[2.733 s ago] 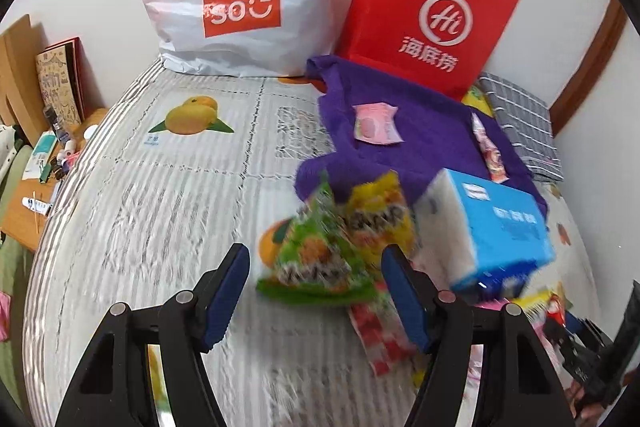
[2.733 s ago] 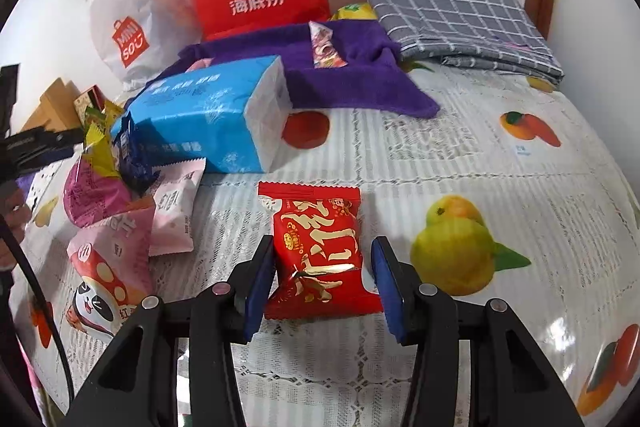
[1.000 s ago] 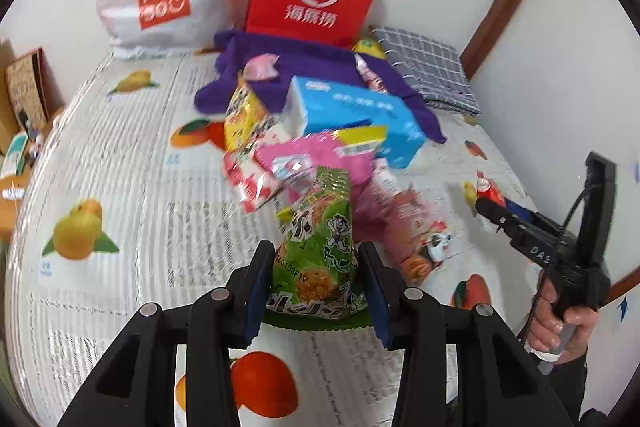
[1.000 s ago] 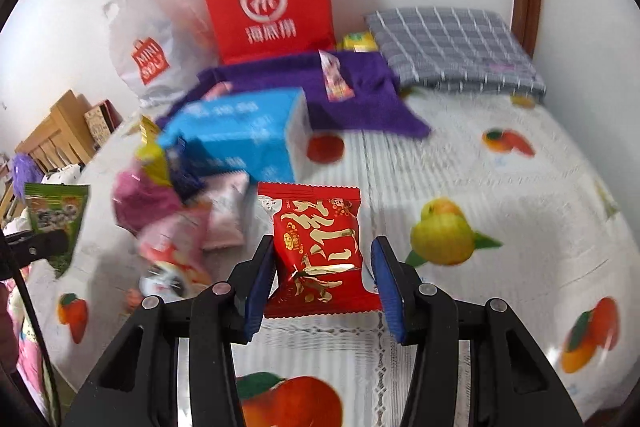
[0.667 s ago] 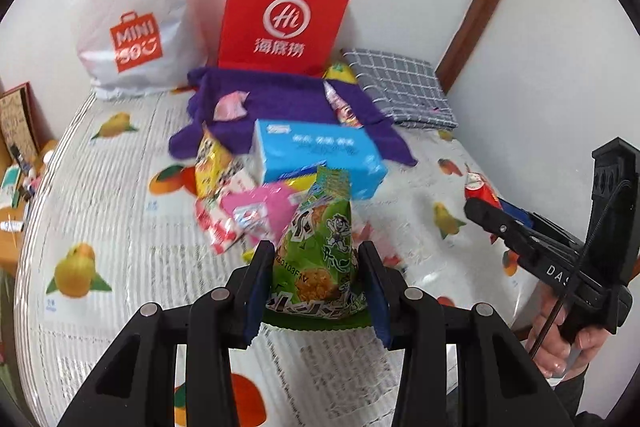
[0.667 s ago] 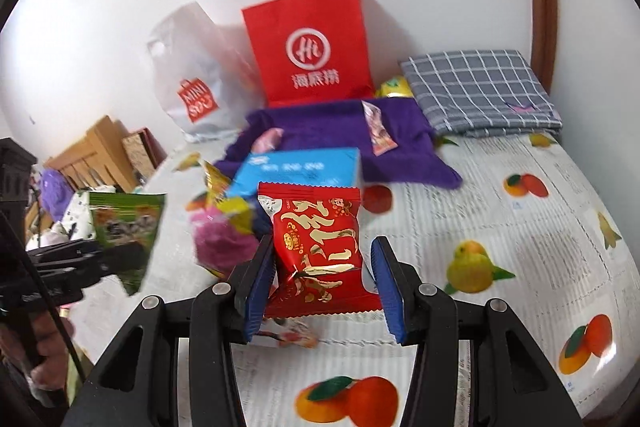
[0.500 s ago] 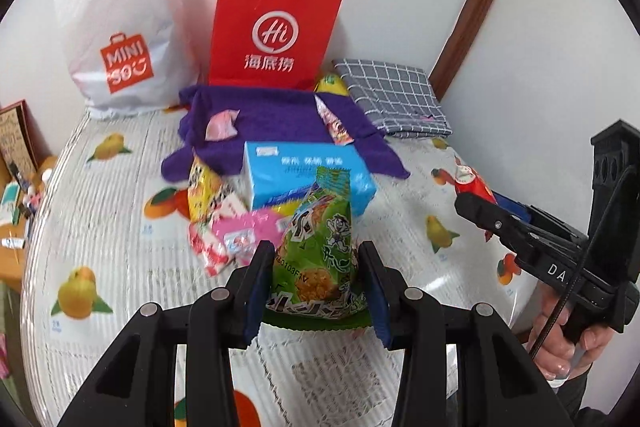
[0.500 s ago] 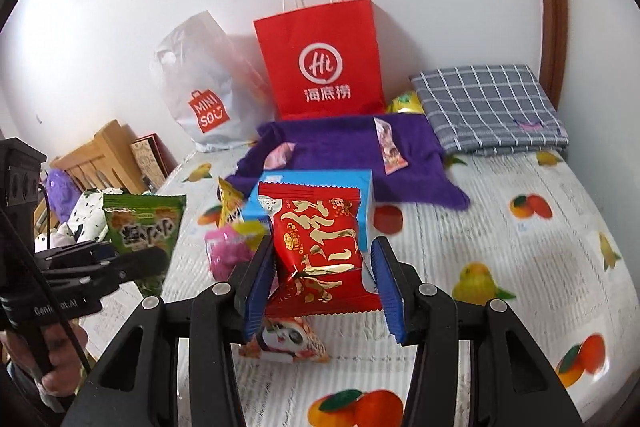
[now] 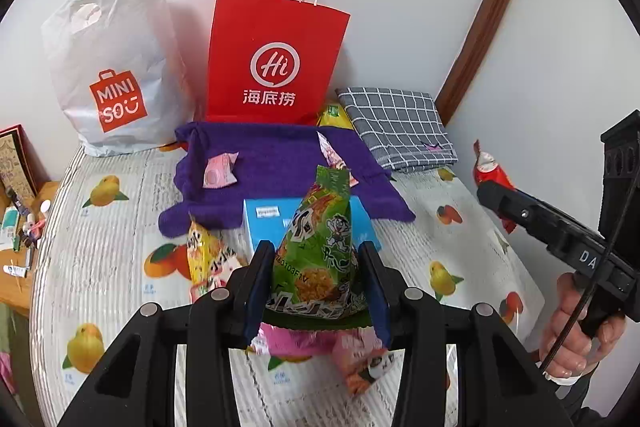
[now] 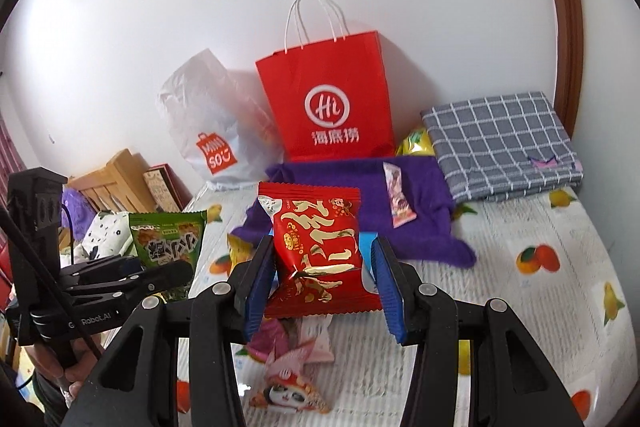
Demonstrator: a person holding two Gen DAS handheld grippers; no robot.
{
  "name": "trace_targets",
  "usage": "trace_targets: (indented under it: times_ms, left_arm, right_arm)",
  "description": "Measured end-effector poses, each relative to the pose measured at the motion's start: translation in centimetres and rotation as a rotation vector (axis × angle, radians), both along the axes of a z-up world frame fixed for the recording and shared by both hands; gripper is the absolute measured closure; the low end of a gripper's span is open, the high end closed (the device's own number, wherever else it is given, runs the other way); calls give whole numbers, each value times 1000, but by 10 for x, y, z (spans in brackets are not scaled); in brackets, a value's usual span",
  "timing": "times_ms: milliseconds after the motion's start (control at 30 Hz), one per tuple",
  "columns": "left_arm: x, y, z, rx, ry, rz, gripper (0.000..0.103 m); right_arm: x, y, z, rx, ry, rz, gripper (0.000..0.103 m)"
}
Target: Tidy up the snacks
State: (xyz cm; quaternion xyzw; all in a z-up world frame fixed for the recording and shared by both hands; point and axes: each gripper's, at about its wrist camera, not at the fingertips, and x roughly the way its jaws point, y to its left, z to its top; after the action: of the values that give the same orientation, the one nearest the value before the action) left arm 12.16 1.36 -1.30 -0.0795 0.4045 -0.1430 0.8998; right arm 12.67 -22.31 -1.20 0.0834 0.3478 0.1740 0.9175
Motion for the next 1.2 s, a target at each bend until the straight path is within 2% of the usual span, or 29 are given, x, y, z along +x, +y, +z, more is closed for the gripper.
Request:
trace_targets:
  times_ms: [367, 600, 967, 1200]
  left_arm:
    - [40, 3, 15, -3, -11, 16, 62]
    - [68, 6, 17, -28, 1, 23, 62]
    - [110, 10, 4, -39, 35, 17, 62]
    - [139, 17, -12, -76, 72, 18, 62]
  right_arm:
    - [46, 12, 12, 11, -6, 40, 55]
    - [82, 24, 9, 33, 46, 75, 55]
    - [132, 35, -6, 29, 104, 97, 55]
    - [163, 39, -24, 32, 155, 117, 55]
